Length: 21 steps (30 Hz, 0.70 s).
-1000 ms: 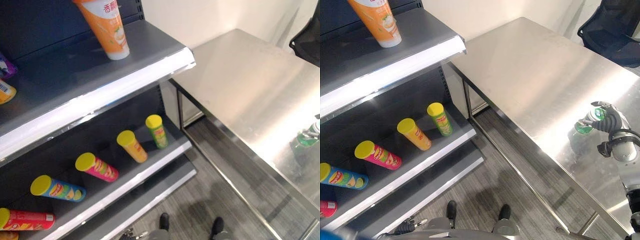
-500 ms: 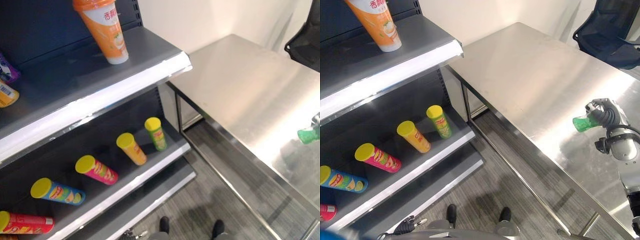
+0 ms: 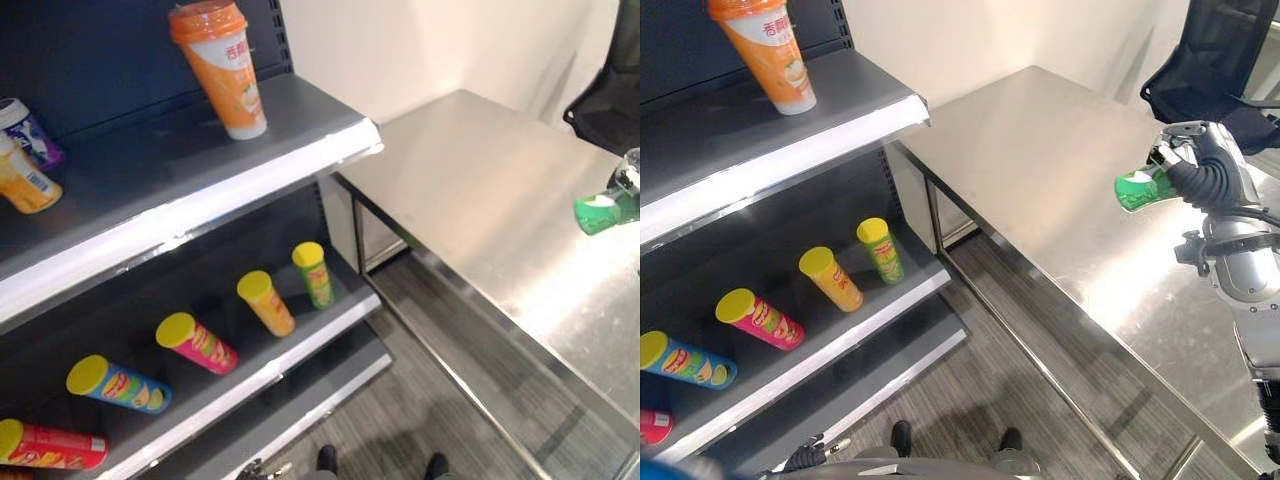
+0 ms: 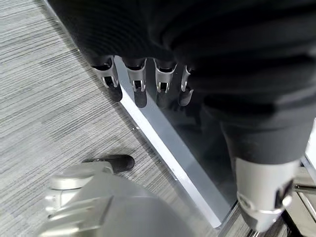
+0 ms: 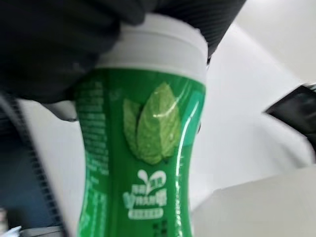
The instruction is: Put the goods on the table back onto the shelves and tidy them up.
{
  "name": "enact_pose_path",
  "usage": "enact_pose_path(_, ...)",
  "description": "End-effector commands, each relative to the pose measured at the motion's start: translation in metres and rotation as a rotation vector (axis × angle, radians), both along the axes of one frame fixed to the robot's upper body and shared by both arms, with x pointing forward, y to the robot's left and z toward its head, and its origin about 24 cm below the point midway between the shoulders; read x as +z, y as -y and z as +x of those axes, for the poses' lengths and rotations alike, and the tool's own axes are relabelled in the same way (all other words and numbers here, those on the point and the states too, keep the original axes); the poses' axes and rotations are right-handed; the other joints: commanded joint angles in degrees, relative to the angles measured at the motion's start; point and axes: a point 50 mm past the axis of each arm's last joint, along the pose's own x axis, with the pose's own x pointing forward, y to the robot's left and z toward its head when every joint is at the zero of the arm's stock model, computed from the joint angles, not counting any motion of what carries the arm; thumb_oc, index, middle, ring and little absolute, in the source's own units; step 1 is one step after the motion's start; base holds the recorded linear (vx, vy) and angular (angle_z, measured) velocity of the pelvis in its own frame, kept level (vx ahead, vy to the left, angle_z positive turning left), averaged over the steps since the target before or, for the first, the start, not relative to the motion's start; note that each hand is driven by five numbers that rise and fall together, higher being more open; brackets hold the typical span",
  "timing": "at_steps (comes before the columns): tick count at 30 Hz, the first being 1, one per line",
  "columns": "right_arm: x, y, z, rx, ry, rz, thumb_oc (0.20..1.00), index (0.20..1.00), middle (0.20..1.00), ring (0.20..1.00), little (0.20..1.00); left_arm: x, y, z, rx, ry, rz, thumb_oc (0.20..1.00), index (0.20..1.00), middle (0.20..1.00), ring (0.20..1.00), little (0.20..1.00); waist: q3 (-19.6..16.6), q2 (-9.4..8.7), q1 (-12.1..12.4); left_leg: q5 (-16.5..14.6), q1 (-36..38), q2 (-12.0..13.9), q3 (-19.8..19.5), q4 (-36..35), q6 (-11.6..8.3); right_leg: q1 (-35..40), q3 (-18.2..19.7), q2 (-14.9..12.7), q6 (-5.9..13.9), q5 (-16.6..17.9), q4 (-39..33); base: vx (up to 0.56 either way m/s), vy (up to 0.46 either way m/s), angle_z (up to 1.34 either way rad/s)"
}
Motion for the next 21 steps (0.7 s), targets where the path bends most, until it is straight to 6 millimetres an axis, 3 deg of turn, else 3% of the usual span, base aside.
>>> enact_pose_path(1,0.046,-0.028,-0.004,0.159,0.183,-0.039,0.2,0.2,0.2,0.2,0.2,0.011,-0.02,0.031,0.022,0.103,0.035,1.0,1.0,1.0,1.0,1.0,2.44,-3.57,3.1,4.02,-2.26,4.29,0.64,1.99,-7.07,1.18,1.26,0.91,-0.53,-8.46,0.64,-0.14,-0.065,0.75)
enact_pose_path(2,0.048,-0.029,-0.004,0.164,0.187,-0.048,0.2,0.2,0.2,0.2,0.2,0.011,-0.019,0.032,0.023,0.107,0.032,1.0,1.0,1.0,1.0,1.0,2.78,-3.73,3.41,4.76,-3.14,4.66,1.02,2.03,-7.18,1.33,0.45,0.76,-0.61,-8.78,0.64,-0.19,-0.014,1.74)
enact_pose_path(3,0.05,-0.032,-0.005,0.158,0.19,-0.09,0.2,0.2,0.2,0.2,0.2,0.012,-0.018,0.034,0.029,0.117,0.027,1.0,1.0,1.0,1.0,1.0,2.72,-4.05,3.13,5.13,-3.59,7.14,7.02,1.59,-6.55,0.83,-3.14,-0.34,-0.61,-8.58,0.72,-0.14,0.012,1.84)
enact_pose_path(4,0.05,-0.032,-0.004,0.158,0.189,-0.09,0.2,0.2,0.2,0.2,0.2,0.012,-0.018,0.034,0.03,0.117,0.026,1.0,1.0,1.0,1.0,1.0,2.71,-4.04,3.14,5.15,-3.55,7.15,7.05,1.54,-6.56,0.83,-3.12,-0.32,-0.61,-8.58,0.73,-0.13,0.077,1.52)
enact_pose_path(6,0.05,-0.033,-0.004,0.151,0.195,-0.105,0.2,0.2,0.2,0.2,0.2,0.011,-0.017,0.033,0.052,0.123,0.021,1.0,1.0,1.0,1.0,1.0,2.48,-3.69,2.89,6.0,-2.13,9.55,9.55,1.47,-7.19,0.67,-4.21,-0.93,-0.45,-8.09,0.98,-0.02,0.18,0.89)
enact_pose_path(7,0.048,-0.036,-0.003,0.157,0.182,-0.118,0.2,0.2,0.2,0.2,0.2,0.011,-0.02,0.029,0.096,0.118,0.026,1.0,1.0,1.0,1.0,1.0,1.91,-3.15,2.31,8.06,0.95,13.42,11.16,1.11,-8.75,0.59,-5.34,-2.51,0.38,-8.26,2.16,-0.02,0.31,0.72)
enact_pose_path(11,0.049,-0.038,-0.003,0.165,0.176,-0.131,0.2,0.2,0.2,0.2,0.2,0.011,-0.023,0.028,0.1,0.118,0.036,1.0,1.0,1.0,1.0,1.0,1.3,-2.59,1.66,10.85,1.53,15.08,12.82,0.96,-8.89,-0.4,-7.13,-5.08,1.56,-7.07,3.27,-0.04,0.216,0.44)
enact_pose_path(15,0.049,-0.038,-0.006,0.154,0.172,-0.148,0.2,0.2,0.2,0.2,0.2,0.011,-0.025,0.025,0.089,0.101,0.044,1.0,1.0,1.0,1.0,1.0,0.04,-2.04,1.42,6.02,1.85,13.69,14.9,0.74,-8.86,-1.05,-8.2,-7.48,3.12,-4.58,3.74,0.0,0.252,0.64)
enact_pose_path(16,0.048,-0.037,-0.007,0.14,0.174,-0.148,0.2,0.2,0.2,0.2,0.2,0.011,-0.026,0.024,0.067,0.087,0.046,1.0,1.0,1.0,1.0,1.0,-0.09,-2.12,1.62,2.83,1.85,12.45,15.77,0.94,-7.97,-0.72,-8.54,-9.2,3.81,-3.52,4.05,0.04,0.366,0.38)
enact_pose_path(19,0.045,-0.035,-0.009,0.119,0.175,-0.153,0.2,0.2,0.2,0.2,0.2,0.011,-0.027,0.025,0.038,0.076,0.053,1.0,1.0,1.0,1.0,1.0,-0.08,-2.82,1.97,0.44,1.68,9.94,15.29,1.1,-6.52,-0.4,-9.1,-12.03,5.12,-2.09,5.0,0.02,0.305,0.42)
enact_pose_path(21,0.044,-0.033,-0.01,0.096,0.185,-0.157,0.2,0.2,0.2,0.2,0.2,0.012,-0.031,0.025,0.019,0.071,0.07,1.0,1.0,1.0,1.0,1.0,-0.23,-3.8,2.41,-1.93,1.22,6.7,14.5,1.04,-4.79,-0.7,-9.81,-15.28,6.79,-0.1,5.66,0.01,0.366,0.33)
